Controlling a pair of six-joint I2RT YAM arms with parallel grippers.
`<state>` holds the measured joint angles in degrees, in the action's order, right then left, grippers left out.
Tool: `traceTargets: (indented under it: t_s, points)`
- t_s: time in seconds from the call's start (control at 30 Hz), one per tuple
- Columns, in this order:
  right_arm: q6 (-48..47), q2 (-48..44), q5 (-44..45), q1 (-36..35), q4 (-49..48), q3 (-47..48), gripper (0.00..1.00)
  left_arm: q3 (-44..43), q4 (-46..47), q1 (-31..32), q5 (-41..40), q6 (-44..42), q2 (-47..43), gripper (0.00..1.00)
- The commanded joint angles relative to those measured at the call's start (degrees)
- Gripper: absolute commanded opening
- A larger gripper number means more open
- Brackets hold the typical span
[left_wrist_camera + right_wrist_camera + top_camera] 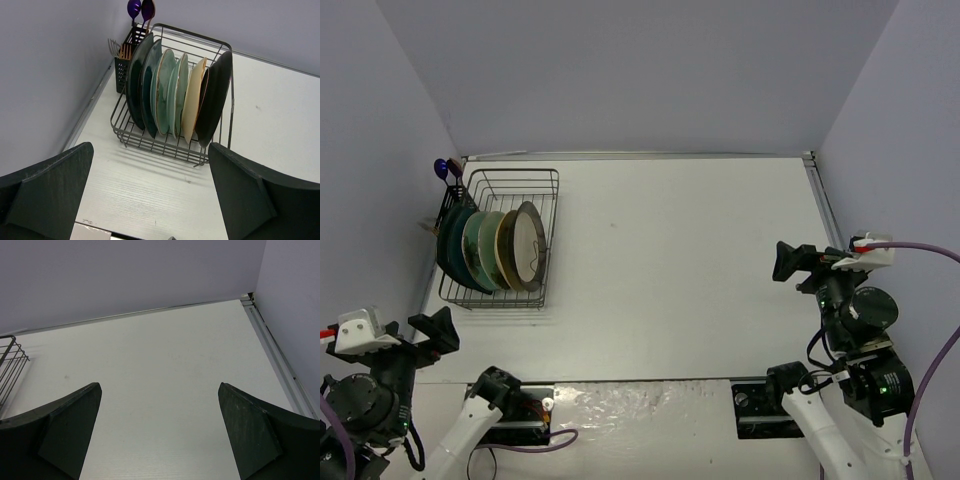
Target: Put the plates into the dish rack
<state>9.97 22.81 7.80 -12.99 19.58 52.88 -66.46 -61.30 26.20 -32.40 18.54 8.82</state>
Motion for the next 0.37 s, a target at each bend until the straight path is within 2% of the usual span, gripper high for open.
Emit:
traceTargets:
  t_s: [0.0,0.33]
  points:
    - [-1.4,0.6,1.4,-0.8,-4.6,-0.1,1.0,-0.5,1.4,0.4,-1.3,0.7,3.8,0.97]
    - [-1.3,0.2,1.9,-1.1,-4.9,-0.8,1.0,-0.6,1.2,1.0,-1.9,1.1,4.2,0.97]
